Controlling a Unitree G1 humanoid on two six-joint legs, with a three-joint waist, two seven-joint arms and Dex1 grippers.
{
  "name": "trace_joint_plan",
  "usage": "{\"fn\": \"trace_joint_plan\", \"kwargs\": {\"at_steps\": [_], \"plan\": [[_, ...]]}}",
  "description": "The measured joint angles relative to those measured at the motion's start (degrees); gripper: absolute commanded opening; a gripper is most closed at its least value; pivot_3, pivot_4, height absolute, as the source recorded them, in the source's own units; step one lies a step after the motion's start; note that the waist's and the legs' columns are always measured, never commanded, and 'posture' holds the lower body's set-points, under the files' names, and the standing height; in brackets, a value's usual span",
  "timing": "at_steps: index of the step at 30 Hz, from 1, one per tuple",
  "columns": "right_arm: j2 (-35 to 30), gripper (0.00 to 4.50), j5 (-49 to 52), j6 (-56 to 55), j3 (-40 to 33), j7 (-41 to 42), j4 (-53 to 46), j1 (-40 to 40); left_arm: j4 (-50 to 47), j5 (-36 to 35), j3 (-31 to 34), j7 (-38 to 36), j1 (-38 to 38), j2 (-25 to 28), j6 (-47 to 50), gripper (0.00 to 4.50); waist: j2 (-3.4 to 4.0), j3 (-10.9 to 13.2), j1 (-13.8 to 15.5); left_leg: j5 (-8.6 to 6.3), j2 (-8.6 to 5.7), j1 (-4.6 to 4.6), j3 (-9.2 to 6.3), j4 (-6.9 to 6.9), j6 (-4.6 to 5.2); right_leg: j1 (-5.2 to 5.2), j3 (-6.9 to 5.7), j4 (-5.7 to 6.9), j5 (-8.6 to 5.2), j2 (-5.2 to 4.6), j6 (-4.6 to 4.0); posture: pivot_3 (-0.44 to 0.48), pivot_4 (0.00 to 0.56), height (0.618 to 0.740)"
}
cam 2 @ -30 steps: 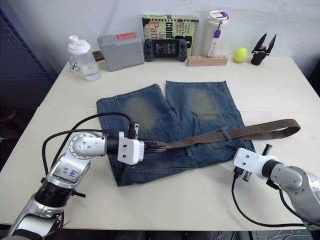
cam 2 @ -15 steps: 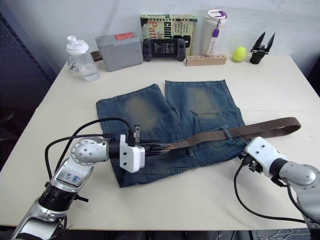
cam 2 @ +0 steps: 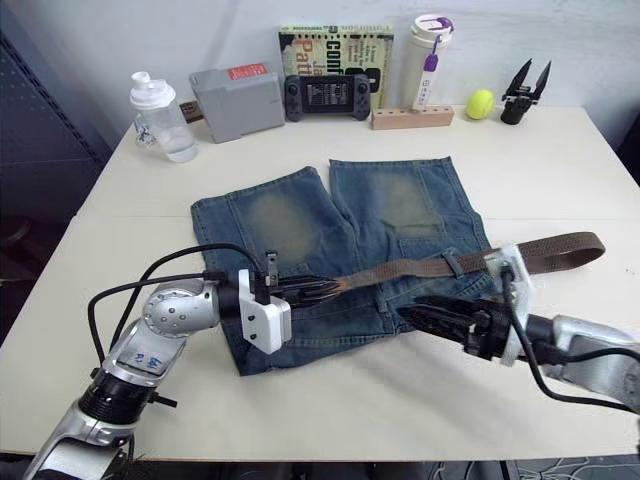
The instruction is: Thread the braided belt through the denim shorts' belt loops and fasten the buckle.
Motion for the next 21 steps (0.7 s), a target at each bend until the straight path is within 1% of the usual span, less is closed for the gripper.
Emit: {"fn": "trace_joint_plan", "kwargs": {"at_steps": [1,3,4,6,7,8,9,10,11,13,15,16,17,18,19,20,21], "plan": [[2.21,3.72,8.91,-2.63,3.92,-8.14,-0.05,-0.54,0.45,0.71,0.03,0.61,-0.06,-0.01,-1.07,0.00,-0.01,0.01,0.05,0.00,-0.05,-0.02,0.01,0.01,-0.01,0.00,-0.03,-0.01,0.00,0.02,0.00,0.000,0.150,0.722],[7.12,3.72,16.63,-6.66,7.88,-18.70,1.08,-0.97,0.65,1.23,0.06,1.21,-0.33,0.09,-2.53,0.00,-0.02,0.00,0.13,0.00,-0.06,-0.03,0.04,0.01,-0.01,0.00,-0.01,-0.02,0.00,0.00,0.00,0.000,0.150,0.722],[10.84,3.72,19.24,-8.91,9.39,-23.85,1.39,-1.05,0.81,1.84,0.07,1.71,-0.77,0.10,-3.44,0.00,-0.04,0.01,0.16,0.00,-0.08,-0.04,0.06,0.03,-0.01,0.00,-0.01,-0.02,0.00,0.01,0.01,0.000,0.150,0.722],[20.13,3.72,21.37,-12.95,11.50,-32.35,0.95,-1.08,1.26,2.73,0.14,2.37,-1.41,0.19,-4.88,0.00,-0.01,0.01,0.06,-0.01,-0.07,-0.03,0.12,0.00,-0.03,-0.03,0.02,-0.01,0.00,0.04,0.01,0.000,0.150,0.722],[25.68,3.72,21.72,-16.11,13.01,-38.42,0.05,-1.64,2.24,2.89,0.13,2.77,-1.43,0.15,-5.56,0.00,0.03,0.01,-0.05,-0.01,-0.06,-0.10,0.30,-0.03,-0.03,-0.26,0.17,0.08,0.00,0.03,0.01,0.000,0.150,0.722],[25.69,3.72,21.75,-16.24,13.11,-38.79,-0.09,-1.66,2.30,2.90,0.13,2.80,-1.43,0.15,-5.62,0.00,0.03,0.02,-0.03,-0.01,-0.06,-0.13,0.31,-0.02,-0.03,-0.31,0.19,0.09,0.01,0.02,0.01,0.000,0.150,0.722],[26.89,3.72,21.93,-16.88,13.00,-41.02,-0.54,-1.92,2.39,2.91,0.17,2.87,-1.40,0.25,-5.75,0.00,0.03,0.01,0.02,-0.01,-0.06,-0.21,0.32,-0.02,-0.03,-0.39,0.21,0.11,0.01,0.02,0.02,0.000,0.150,0.722],[31.37,3.72,22.13,-19.16,12.38,-46.04,-0.96,-3.01,2.41,2.93,0.22,2.95,-1.36,0.24,-5.79,0.00,-0.10,-0.06,-0.07,-0.01,-0.06,-0.29,0.39,0.00,-0.04,-0.51,0.19,0.15,0.01,0.08,0.02,0.000,0.150,0.722],[35.39,3.72,22.21,-21.04,12.36,-49.06,-1.10,-3.81,2.37,2.94,0.12,2.99,-1.38,-0.12,-5.88,0.00,-0.08,-0.06,-0.18,0.00,-0.08,-0.36,0.44,0.00,-0.06,-0.61,0.21,0.17,0.01,0.11,0.02,0.000,0.150,0.722],[38.75,3.72,22.23,-22.52,11.91,-53.70,-1.25,-4.25,2.34,2.93,0.03,3.01,-1.38,-0.04,-6.02,0.00,0.08,-0.03,-0.15,0.00,-0.12,-0.52,0.55,0.01,-0.05,-0.79,0.21,0.20,0.01,0.10,0.02,0.000,0.150,0.722],[40.57,3.72,22.23,-23.12,10.35,-55.82,-1.25,-5.20,2.34,2.93,0.03,3.00,-1.38,0.00,-6.05,0.00,0.08,-0.04,-0.26,0.00,-0.15,-0.65,0.59,0.04,-0.05,-0.87,0.19,0.20,0.01,0.11,0.02,0.000,0.150,0.722],[40.91,3.48,22.23,-23.39,9.73,-56.56,-1.25,-5.81,2.34,2.93,0.03,3.00,-1.38,0.00,-6.11,0.00,0.10,-0.04,-0.35,0.00,-0.16,-0.72,0.60,0.08,-0.05,-0.91,0.19,0.21,0.01,0.11,0.02,0.000,0.150,0.722],[41.16,3.13,22.27,-23.38,8.96,-57.36,-1.37,-6.09,2.34,2.93,0.03,2.99,-1.38,0.02,-6.18,0.00,0.10,-0.05,-0.38,0.00,-0.16,-0.77,0.63,0.10,-0.06,-0.91,0.13,0.21,0.01,0.13,0.02,0.000,0.150,0.722],[41.33,2.97,22.27,-23.36,8.74,-57.68,-1.39,-6.09,2.34,2.93,0.02,2.99,-1.38,0.03,-6.18,0.00,0.10,-0.04,-0.40,0.01,-0.16,-0.78,0.65,0.10,-0.07,-0.92,0.11,0.20,0.01,0.14,0.01,0.000,0.150,0.722],[41.84,2.36,22.27,-23.29,8.51,-58.31,-1.39,-6.11,2.35,2.93,0.03,2.98,-1.39,0.04,-6.21,0.00,0.10,-0.04,-0.48,0.01,-0.16,-0.80,0.68,0.09,-0.07,-0.93,0.10,0.20,0.00,0.15,0.01,0.000,0.150,0.722],[42.27,1.88,22.28,-23.19,8.51,-58.67,-1.39,-6.11,2.35,2.93,0.01,2.98,-1.42,0.04,-6.23,0.00,0.11,-0.04,-0.64,0.01,-0.16,-0.81,0.69,0.09,-0.08,-0.94,0.10,0.20,0.00,0.16,0.01,0.000,0.150,0.722],[42.49,1.54,22.28,-23.08,8.52,-58.86,-1.39,-6.11,2.37,2.93,-0.04,2.98,-1.50,0.04,-6.25,0.00,0.11,-0.04,-0.76,0.01,-0.16,-0.81,0.70,0.09,-0.08,-0.94,0.10,0.20,0.00,0.16,0.01,0.000,0.150,0.722]]}}
